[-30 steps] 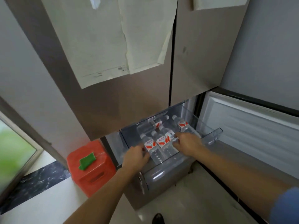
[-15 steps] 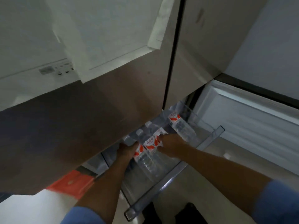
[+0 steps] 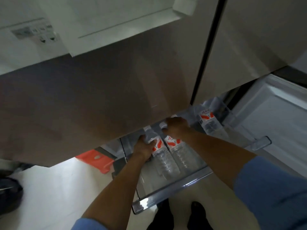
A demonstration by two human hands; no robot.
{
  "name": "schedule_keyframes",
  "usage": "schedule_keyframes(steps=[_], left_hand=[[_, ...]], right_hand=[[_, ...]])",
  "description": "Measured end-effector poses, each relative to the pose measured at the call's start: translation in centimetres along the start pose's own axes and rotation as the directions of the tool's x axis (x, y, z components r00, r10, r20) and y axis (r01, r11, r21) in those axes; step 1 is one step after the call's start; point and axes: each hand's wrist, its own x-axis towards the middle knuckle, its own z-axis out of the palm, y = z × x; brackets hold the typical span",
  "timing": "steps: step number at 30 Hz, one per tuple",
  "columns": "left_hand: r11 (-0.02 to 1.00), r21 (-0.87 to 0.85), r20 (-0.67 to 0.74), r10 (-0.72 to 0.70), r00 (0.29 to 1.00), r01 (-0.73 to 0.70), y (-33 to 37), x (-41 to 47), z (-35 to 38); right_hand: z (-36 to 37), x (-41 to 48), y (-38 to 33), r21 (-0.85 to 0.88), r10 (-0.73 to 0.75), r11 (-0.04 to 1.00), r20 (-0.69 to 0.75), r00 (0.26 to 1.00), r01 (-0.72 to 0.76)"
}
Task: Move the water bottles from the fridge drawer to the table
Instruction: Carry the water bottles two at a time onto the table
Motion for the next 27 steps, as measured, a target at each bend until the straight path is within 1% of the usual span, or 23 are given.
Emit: schedule_keyframes(steps=[4,6,9,10,13,15,16,19,20,21,24,27], left_hand=[[0.998,-0.059,0.002,-0.009,1.000,0.009,-0.5,-0.8,0.2],[0.995,-0.093,0.009,-0.025,1.000,0.026,-0.9,-0.7,0.2],[0.993,-0.115,0.005,-0.035,0.999,0.035,-0.7,-0.9,0.0],[0.994,-0.099,0.001,-0.036,0.999,0.036,-0.9,-0.7,-0.1],[0.994,-0.096,-0.010,-0.047,0.999,0.046,-1.4,0.8,-0.2],[0.994,-0.089,-0.023,-0.058,0.998,0.056,-1.2,2.2,-0.1],[0.994,-0.096,-0.033,-0.063,0.997,0.059,0.1,1.8,0.0],[0.989,-0.129,-0.060,-0.074,0.995,0.066,2.3,3.0,0.3],[0.995,-0.082,-0.078,-0.060,0.995,0.053,3.1,3.2,0.5],[0.999,0.003,-0.102,-0.040,0.994,0.040,4.1,3.2,0.7],[0.977,0.213,-0.145,0.011,0.989,0.020,5.9,2.7,1.5],[0.959,0.270,-0.162,-0.047,0.986,0.090,6.2,2.8,1.6]], right_hand=[[0.4,1.4,-0.9,0.056,0.045,0.997,0.060,0.997,-0.048],[-0.1,1.5,-0.9,0.106,0.081,0.990,0.123,0.989,-0.094],[-1.4,0.9,0.4,0.232,0.117,0.961,0.150,0.982,-0.150],[-2.0,0.5,1.0,0.267,0.114,0.952,0.137,0.984,-0.148],[-4.0,-1.6,3.0,0.300,0.113,0.946,0.051,0.992,-0.123],[-5.1,-3.0,4.8,0.381,0.138,0.915,0.016,0.990,-0.133],[-5.4,-3.7,5.8,0.421,0.152,0.897,-0.007,0.988,-0.135],[-5.5,-5.8,9.1,0.471,0.270,0.857,-0.060,0.961,-0.211],[-5.2,-6.5,10.2,0.468,0.301,0.852,-0.067,0.951,-0.236],[-4.9,-7.3,11.3,0.454,0.317,0.853,-0.060,0.947,-0.257],[-4.2,-8.9,13.5,0.426,0.314,0.863,-0.033,0.949,-0.271],[-4.5,-9.4,13.7,0.376,0.279,0.891,-0.011,0.960,-0.254]])
